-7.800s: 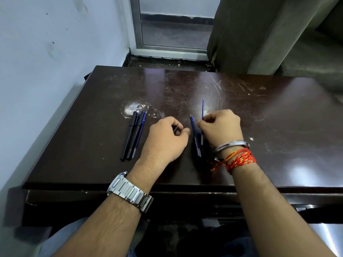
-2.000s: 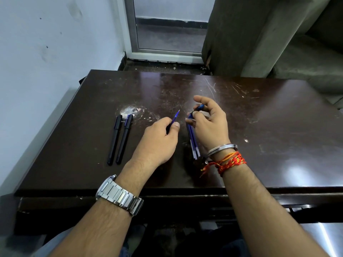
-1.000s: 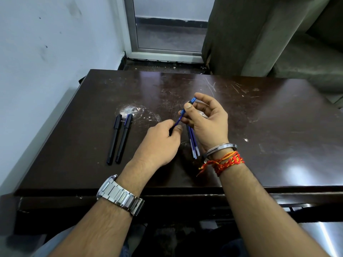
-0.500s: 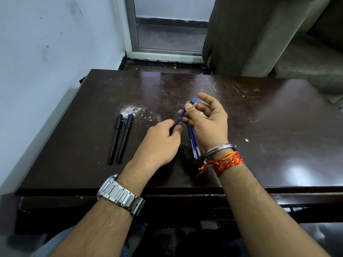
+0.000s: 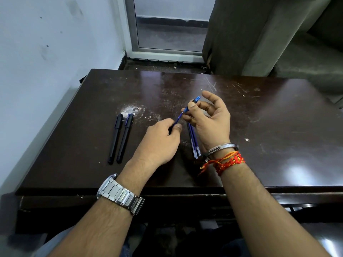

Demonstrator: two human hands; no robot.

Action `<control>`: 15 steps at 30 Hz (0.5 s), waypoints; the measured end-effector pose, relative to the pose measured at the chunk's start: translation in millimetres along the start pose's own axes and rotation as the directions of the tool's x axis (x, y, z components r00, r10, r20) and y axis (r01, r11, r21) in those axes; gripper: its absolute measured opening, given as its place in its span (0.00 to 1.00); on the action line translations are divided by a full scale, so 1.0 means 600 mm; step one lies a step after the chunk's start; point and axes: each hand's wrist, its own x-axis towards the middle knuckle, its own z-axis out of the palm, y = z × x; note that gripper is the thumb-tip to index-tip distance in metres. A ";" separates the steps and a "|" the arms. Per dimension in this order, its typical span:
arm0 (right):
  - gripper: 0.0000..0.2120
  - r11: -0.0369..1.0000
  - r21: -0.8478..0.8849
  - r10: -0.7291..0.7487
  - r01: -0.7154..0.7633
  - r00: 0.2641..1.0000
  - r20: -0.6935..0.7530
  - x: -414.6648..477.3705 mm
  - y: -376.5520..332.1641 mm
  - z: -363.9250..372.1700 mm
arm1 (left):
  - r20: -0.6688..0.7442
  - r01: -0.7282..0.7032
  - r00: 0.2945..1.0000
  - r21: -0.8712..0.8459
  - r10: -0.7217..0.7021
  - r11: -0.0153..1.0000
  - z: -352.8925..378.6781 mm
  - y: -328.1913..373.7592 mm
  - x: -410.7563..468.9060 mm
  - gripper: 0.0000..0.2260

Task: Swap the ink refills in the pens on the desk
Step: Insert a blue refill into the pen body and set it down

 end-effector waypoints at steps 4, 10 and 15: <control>0.17 0.999 -0.028 0.043 -0.042 0.997 0.058 -0.007 0.003 0.005 | -0.006 -0.003 1.000 -0.023 0.003 1.000 0.001 -0.001 0.000 0.14; 0.15 0.982 -0.170 0.109 -0.083 0.983 0.146 -0.007 0.012 0.004 | -0.055 0.046 0.997 -0.042 -0.048 0.998 0.000 -0.002 0.000 0.08; 0.11 0.974 -0.176 0.181 -0.146 0.962 0.203 -0.008 0.023 0.010 | -0.058 0.039 0.997 -0.101 -0.045 0.994 0.000 -0.007 -0.001 0.06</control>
